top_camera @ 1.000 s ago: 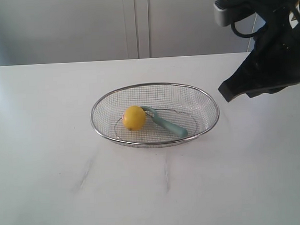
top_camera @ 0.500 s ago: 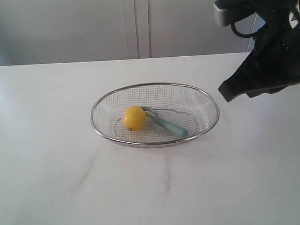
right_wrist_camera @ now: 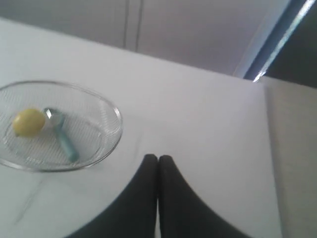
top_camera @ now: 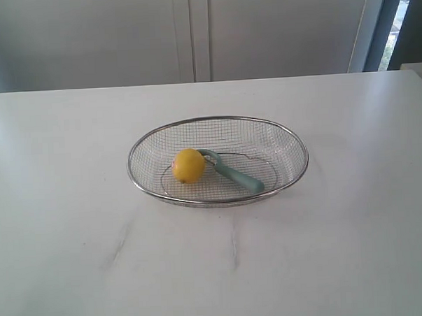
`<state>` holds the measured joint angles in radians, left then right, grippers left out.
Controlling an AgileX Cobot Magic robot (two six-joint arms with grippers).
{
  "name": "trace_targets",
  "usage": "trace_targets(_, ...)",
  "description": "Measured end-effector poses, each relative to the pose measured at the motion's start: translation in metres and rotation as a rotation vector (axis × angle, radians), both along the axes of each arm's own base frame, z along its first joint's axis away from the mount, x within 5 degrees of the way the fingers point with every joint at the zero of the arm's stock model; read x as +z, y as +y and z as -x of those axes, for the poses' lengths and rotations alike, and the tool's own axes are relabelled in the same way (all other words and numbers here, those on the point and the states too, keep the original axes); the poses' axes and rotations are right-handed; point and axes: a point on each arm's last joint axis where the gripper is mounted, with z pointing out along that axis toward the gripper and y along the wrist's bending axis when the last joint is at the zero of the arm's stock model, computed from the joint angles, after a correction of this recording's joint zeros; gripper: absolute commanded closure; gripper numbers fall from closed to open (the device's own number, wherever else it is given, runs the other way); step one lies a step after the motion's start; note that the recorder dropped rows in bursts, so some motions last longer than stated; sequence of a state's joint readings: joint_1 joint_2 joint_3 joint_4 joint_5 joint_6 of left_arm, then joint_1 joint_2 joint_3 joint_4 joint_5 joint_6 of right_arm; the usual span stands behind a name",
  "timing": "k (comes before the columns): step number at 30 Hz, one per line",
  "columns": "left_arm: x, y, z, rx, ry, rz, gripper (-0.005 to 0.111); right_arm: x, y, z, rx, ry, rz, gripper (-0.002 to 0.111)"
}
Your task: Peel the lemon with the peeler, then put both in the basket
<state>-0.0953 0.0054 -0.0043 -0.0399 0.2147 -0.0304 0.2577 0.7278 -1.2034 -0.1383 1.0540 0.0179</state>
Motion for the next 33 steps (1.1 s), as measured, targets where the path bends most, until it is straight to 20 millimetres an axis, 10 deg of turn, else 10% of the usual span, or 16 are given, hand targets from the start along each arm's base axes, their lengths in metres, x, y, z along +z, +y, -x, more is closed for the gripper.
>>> trace_targets(8, 0.000, 0.000, 0.000, 0.000, 0.000, 0.000, 0.107, 0.013, -0.023, 0.082, -0.131, -0.246, -0.048, 0.108)
trace_targets(13, 0.000, 0.000, 0.000, 0.001, 0.000, 0.002, 0.107, 0.010, -0.024, 0.094, -0.129, -0.277, -0.058, 0.108)
trace_targets(24, 0.000, 0.000, 0.000, 0.001, 0.000, 0.002, 0.107, -0.130, -0.013, 0.069, -0.074, -0.008, -0.089, 0.108)
trace_targets(33, 0.000, 0.000, 0.000, 0.001, 0.000, 0.002, 0.107, -0.153, -0.007, 0.084, -0.023, -0.107, -0.197, 0.108)
